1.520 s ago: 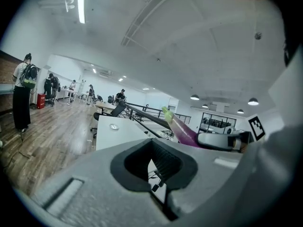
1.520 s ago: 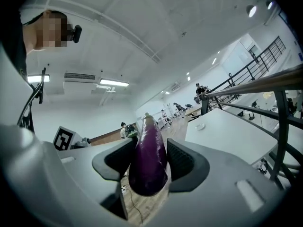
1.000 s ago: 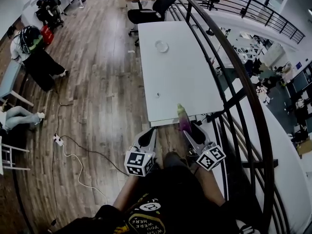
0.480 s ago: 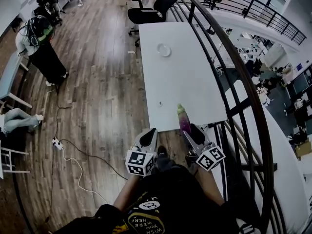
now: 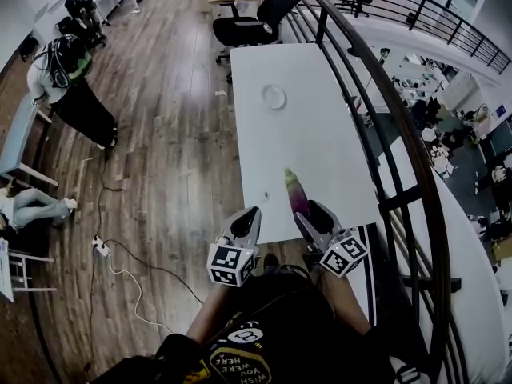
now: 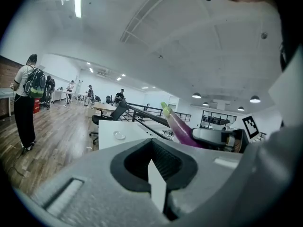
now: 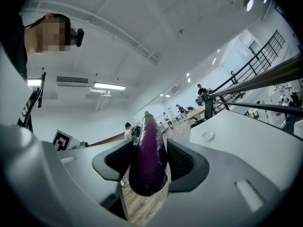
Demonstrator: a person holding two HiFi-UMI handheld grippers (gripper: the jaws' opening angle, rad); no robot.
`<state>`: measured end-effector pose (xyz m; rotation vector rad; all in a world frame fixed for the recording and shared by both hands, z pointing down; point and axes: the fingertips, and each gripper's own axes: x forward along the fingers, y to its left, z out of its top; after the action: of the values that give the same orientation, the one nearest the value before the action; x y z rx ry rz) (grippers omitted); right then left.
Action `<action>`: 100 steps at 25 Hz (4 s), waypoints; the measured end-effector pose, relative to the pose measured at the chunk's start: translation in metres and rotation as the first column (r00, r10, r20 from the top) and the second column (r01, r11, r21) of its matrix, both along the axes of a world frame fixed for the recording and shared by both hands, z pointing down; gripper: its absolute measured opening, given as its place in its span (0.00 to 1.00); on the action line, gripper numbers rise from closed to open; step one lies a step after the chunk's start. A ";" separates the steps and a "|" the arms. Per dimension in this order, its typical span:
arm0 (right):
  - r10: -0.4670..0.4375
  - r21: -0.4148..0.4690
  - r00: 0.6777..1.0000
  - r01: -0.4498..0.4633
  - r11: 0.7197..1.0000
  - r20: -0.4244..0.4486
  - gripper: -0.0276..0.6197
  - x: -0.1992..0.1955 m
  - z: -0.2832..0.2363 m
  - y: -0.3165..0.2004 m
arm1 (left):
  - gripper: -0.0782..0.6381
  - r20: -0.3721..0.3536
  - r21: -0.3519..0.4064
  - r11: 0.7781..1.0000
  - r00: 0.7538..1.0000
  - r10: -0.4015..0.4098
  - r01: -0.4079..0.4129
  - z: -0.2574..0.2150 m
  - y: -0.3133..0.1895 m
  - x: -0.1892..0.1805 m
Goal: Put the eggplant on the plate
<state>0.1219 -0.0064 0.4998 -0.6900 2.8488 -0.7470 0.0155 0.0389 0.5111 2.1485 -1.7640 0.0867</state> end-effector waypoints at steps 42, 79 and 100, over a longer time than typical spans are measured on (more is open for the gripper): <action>0.347 -0.042 0.925 -0.357 0.933 -0.153 0.39 -0.140 0.065 -0.183 | 0.12 -0.040 -0.070 0.898 0.901 0.432 -0.434 0.042 -0.216 -0.128; 0.208 -0.151 0.679 -0.429 0.890 -0.704 0.39 -0.185 0.286 -0.463 | 0.12 -0.015 -0.203 0.847 0.867 0.498 -0.491 0.083 -0.439 -0.226; 0.288 -0.103 0.597 -0.534 0.839 -0.749 0.41 -0.173 0.279 -0.459 | 0.12 -0.011 -0.186 0.822 0.838 0.545 -0.538 0.082 -0.437 -0.236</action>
<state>-0.0508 -0.4651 0.7789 -2.0375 2.9417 -1.0383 -0.2204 -0.3977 0.5927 2.4513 -1.0547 0.4242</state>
